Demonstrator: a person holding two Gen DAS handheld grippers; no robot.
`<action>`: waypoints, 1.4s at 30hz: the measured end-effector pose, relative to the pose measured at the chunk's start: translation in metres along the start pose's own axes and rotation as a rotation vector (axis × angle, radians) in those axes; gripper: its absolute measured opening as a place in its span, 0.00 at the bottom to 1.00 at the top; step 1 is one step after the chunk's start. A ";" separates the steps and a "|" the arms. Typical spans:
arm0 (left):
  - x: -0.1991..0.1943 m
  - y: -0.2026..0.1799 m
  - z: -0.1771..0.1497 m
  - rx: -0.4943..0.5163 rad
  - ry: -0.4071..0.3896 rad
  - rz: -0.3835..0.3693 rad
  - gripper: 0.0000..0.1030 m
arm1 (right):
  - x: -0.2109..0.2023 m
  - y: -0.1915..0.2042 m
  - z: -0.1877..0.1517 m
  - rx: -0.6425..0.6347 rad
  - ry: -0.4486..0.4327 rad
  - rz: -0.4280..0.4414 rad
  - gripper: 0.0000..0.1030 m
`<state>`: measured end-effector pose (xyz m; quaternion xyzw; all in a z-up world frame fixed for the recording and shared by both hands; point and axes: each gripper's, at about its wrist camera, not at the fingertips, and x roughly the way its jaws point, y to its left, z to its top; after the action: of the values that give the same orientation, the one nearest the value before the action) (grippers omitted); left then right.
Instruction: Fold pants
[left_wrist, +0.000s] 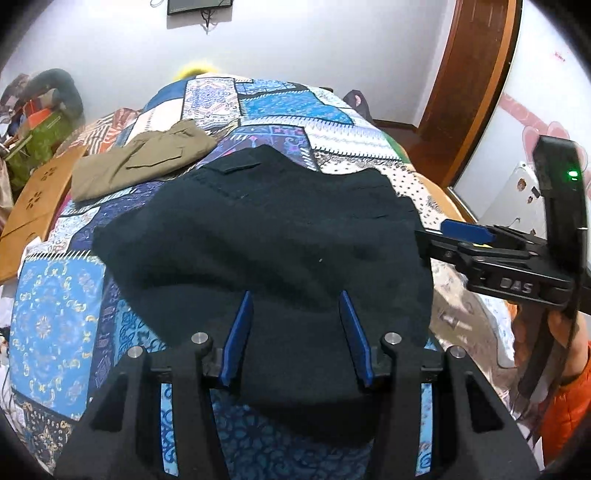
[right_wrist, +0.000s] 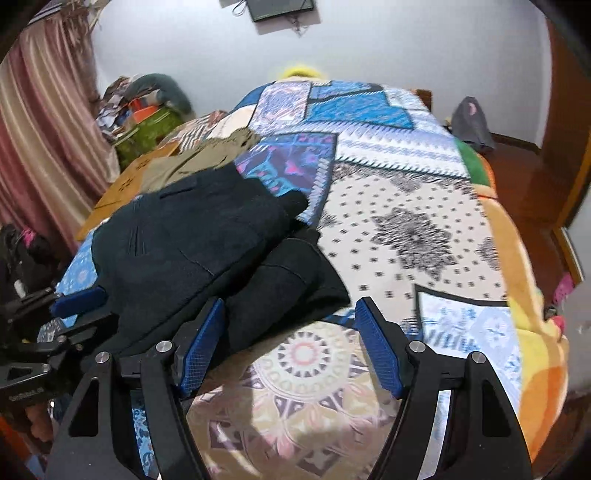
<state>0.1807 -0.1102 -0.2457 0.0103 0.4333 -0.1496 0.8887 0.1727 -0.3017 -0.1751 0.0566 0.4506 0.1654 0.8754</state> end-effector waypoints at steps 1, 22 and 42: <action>-0.002 0.002 0.002 0.000 -0.006 -0.011 0.48 | -0.007 0.001 0.000 0.004 -0.007 0.005 0.68; 0.023 0.158 0.034 0.063 0.038 0.253 0.48 | 0.009 0.094 -0.016 -0.055 0.049 0.121 0.79; 0.047 0.136 0.021 0.063 0.163 0.152 0.46 | 0.036 0.008 0.010 -0.172 0.108 0.043 0.70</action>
<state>0.2613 0.0049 -0.2842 0.0833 0.4970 -0.0939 0.8586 0.1976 -0.2813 -0.1949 -0.0182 0.4799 0.2250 0.8478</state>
